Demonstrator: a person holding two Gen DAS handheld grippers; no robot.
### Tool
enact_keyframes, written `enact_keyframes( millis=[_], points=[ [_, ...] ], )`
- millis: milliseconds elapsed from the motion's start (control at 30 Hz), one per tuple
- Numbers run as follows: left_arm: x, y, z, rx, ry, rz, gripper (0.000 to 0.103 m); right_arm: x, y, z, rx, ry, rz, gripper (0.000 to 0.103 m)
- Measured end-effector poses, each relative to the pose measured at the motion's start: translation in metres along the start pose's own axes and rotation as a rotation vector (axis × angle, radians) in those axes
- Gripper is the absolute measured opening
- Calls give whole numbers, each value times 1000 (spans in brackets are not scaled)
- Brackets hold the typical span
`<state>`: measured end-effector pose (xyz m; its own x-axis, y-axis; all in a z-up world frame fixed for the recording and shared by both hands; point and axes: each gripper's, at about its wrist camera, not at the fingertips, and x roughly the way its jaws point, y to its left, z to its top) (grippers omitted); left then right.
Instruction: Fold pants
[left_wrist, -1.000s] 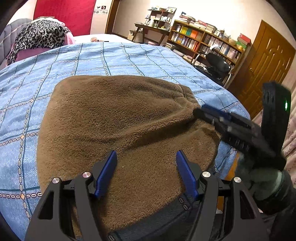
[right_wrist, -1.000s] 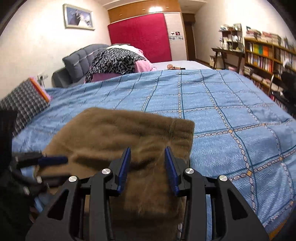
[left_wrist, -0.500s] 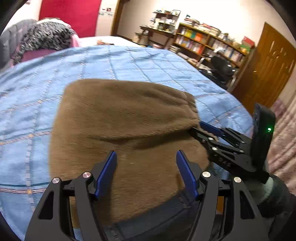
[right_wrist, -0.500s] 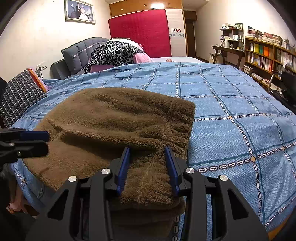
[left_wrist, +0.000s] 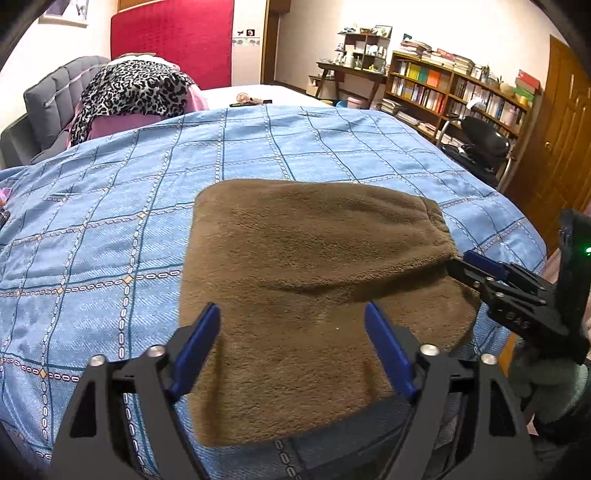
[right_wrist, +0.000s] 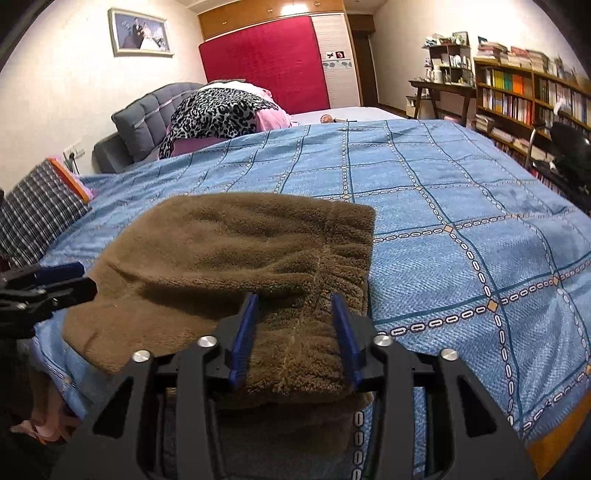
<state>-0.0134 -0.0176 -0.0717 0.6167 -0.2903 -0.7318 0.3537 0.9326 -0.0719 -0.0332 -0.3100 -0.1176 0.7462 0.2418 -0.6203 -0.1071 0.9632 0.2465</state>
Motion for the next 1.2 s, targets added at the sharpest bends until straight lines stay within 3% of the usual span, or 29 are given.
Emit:
enact_keyframes(
  millis=[67,333,433,567,900,1067,1200],
  points=[
    [-1,3,2,-1,-12,11,87,-2,-5,3,26,-5,-7,66],
    [7,12,14,-2,-19,38,88,5,-26,15,130,28,52,66],
    [13,16,19,-3,-14,42,88,10,-31,20,156,41,71,74],
    [23,19,22,0,1,43,88,23,-36,21,174,71,74,76],
    [49,40,28,-71,72,-48,91,46,-49,17,223,126,103,85],
    [56,58,33,-146,100,-136,91,53,-53,16,250,151,125,89],
    [63,77,35,-214,134,-153,91,60,-60,15,291,180,165,91]
  ],
)
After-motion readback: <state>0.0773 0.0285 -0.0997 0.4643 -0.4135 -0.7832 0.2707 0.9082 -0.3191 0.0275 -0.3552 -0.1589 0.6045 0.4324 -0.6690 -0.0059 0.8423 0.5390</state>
